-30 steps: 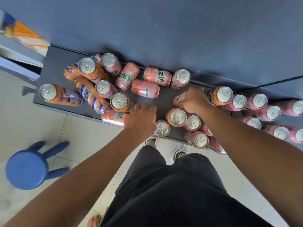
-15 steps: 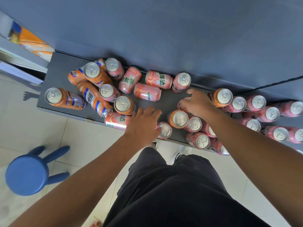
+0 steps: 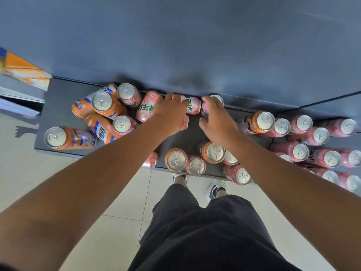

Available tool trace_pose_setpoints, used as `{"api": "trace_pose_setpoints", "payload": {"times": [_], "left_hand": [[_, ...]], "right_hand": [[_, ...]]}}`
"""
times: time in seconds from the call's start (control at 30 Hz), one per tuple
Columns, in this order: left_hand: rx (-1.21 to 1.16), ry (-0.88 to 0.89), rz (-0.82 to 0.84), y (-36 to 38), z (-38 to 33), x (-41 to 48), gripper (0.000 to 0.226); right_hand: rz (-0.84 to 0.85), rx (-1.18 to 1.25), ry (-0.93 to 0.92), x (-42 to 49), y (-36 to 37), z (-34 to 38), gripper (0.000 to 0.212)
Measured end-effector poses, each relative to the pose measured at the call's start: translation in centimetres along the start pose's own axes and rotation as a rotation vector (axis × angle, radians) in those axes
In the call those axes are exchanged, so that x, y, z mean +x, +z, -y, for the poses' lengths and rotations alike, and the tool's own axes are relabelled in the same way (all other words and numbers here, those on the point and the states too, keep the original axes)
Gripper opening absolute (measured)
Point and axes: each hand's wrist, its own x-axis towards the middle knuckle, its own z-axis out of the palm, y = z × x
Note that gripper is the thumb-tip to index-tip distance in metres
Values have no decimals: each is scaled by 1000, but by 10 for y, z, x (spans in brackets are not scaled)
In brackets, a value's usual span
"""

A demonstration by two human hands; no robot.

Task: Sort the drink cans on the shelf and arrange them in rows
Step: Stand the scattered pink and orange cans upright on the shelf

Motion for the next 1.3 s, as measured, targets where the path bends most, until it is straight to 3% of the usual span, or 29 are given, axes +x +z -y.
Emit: {"api": "trace_pose_setpoints", "payload": {"times": [0.23, 0.67, 0.73, 0.87, 1.0, 1.1, 1.3], "left_hand": [[28, 155, 299, 23, 17, 38, 57], [200, 292, 216, 52, 4, 42, 66], [166, 311, 252, 55, 7, 44, 74], [0, 294, 272, 47, 17, 45, 58], [-167, 267, 218, 46, 32, 34, 82], [-276, 248, 204, 52, 44, 23, 89], [-403, 91, 140, 46, 52, 6, 80]], "right_hand": [[91, -119, -100, 30, 24, 10, 49], [142, -88, -22, 70, 30, 13, 48], [178, -139, -36, 74, 31, 14, 50], [228, -210, -46, 86, 34, 17, 48], [223, -336, -54, 92, 35, 23, 41], [262, -444, -118, 87, 40, 22, 49], [301, -532, -99, 80, 58, 16, 72]]}}
